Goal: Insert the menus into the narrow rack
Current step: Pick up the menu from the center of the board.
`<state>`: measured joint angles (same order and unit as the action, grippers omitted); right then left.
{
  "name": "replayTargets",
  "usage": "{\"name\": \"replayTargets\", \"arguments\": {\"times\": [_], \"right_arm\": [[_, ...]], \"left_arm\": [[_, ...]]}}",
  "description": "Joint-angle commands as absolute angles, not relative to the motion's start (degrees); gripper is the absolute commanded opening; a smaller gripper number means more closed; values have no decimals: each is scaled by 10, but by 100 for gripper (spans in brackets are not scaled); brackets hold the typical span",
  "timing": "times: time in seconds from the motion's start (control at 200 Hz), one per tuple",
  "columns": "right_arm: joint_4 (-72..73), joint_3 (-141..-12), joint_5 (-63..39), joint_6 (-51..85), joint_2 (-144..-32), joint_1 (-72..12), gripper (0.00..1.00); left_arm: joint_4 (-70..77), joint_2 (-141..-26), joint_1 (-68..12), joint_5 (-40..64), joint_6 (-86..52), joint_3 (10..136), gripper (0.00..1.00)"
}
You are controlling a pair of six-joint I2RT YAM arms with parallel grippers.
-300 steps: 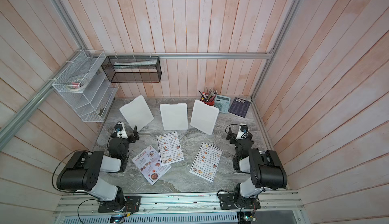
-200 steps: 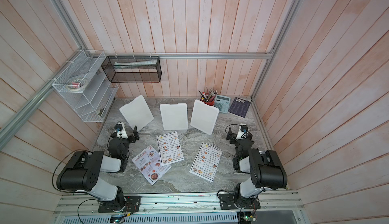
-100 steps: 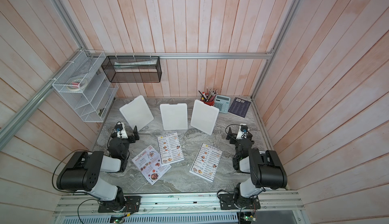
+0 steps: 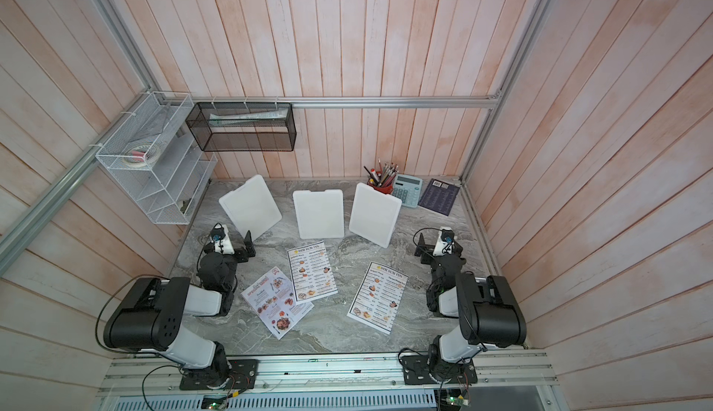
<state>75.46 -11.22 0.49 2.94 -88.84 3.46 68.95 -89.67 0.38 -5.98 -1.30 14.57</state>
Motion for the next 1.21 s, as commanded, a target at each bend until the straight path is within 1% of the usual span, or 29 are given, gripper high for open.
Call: {"name": "replayTargets", "arguments": {"times": [0.0,0.37,0.54,0.675,0.78,0.835,0.89,0.945,0.985,1.095,1.2], "right_arm": [[770,-119,0,25,-895,31,98],[770,-119,0,25,-896,32,98],[770,-120,1,25,-895,31,98],[769,-119,0,25,-895,31,98],[770,-119,1,25,-896,31,98],[770,-119,0,25,-896,31,98],[770,-120,0,25,-895,31,98],[770,-120,1,25,-895,31,98],[770,-119,1,25,-895,32,98],[770,-119,1,25,-895,31,98],[770,-119,0,25,-895,31,98]], "left_arm": [[688,-897,4,-51,-16,150,100],[687,-897,5,-50,-17,149,100],[692,-867,4,-80,-30,133,100],[748,-899,4,-67,-21,120,100],[755,-884,3,-67,-20,111,100],[734,-854,-1,-72,-16,108,100],[692,-806,-16,-99,-6,110,100],[629,-747,-34,-135,2,119,100],[568,-697,-38,-152,-30,133,100],[389,-560,-33,-104,-111,179,100],[311,-477,-30,-59,-198,194,100]]}}
